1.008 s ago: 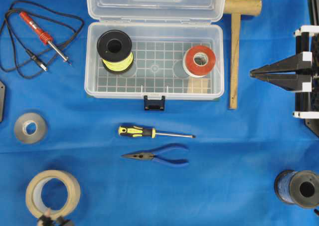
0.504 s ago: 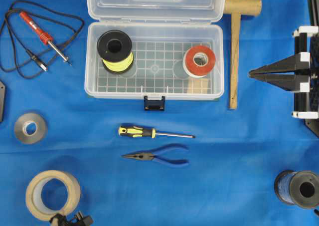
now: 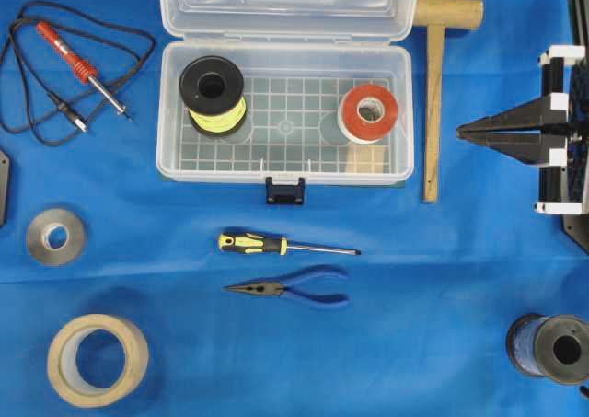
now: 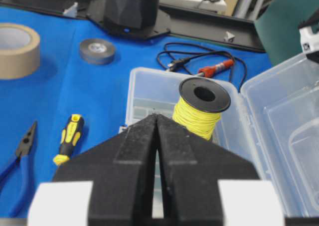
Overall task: Close the tool box with the left arm.
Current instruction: 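Push the clear lid forward with the left gripper, swinging it upward, then swing the lid down over the box with the left gripper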
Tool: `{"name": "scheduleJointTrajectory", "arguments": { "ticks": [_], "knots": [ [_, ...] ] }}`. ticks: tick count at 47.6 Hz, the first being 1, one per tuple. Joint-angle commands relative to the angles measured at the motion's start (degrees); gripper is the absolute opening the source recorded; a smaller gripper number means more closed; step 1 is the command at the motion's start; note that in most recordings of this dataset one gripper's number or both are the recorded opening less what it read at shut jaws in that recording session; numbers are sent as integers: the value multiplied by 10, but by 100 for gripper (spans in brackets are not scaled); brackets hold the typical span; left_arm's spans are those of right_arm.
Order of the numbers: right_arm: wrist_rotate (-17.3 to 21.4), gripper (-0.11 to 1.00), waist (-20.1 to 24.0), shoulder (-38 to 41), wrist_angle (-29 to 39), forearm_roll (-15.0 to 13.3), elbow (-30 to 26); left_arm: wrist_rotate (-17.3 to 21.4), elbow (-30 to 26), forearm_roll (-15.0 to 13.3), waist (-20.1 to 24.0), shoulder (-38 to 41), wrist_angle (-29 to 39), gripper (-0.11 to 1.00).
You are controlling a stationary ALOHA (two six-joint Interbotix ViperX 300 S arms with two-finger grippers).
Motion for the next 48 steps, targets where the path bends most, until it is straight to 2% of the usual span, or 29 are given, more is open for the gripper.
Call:
{"name": "scheduleJointTrajectory", "arguments": {
  "ticks": [1,15,31,41,48],
  "knots": [
    [0,0,-3,3,-3,-4,-8,-4,-4,-2,-40,-27,7,92],
    [0,0,-14,3,-3,-6,-6,-16,26,-2,-75,-88,7,92],
    [-2,0,-26,3,-4,-13,-6,-40,89,-4,-142,-176,7,92],
    [-2,0,-32,3,-3,-14,-6,-71,129,-5,-212,-218,6,92],
    [-2,0,-32,3,-3,-13,-6,-128,156,-6,-282,-235,10,92]
  ]
}}
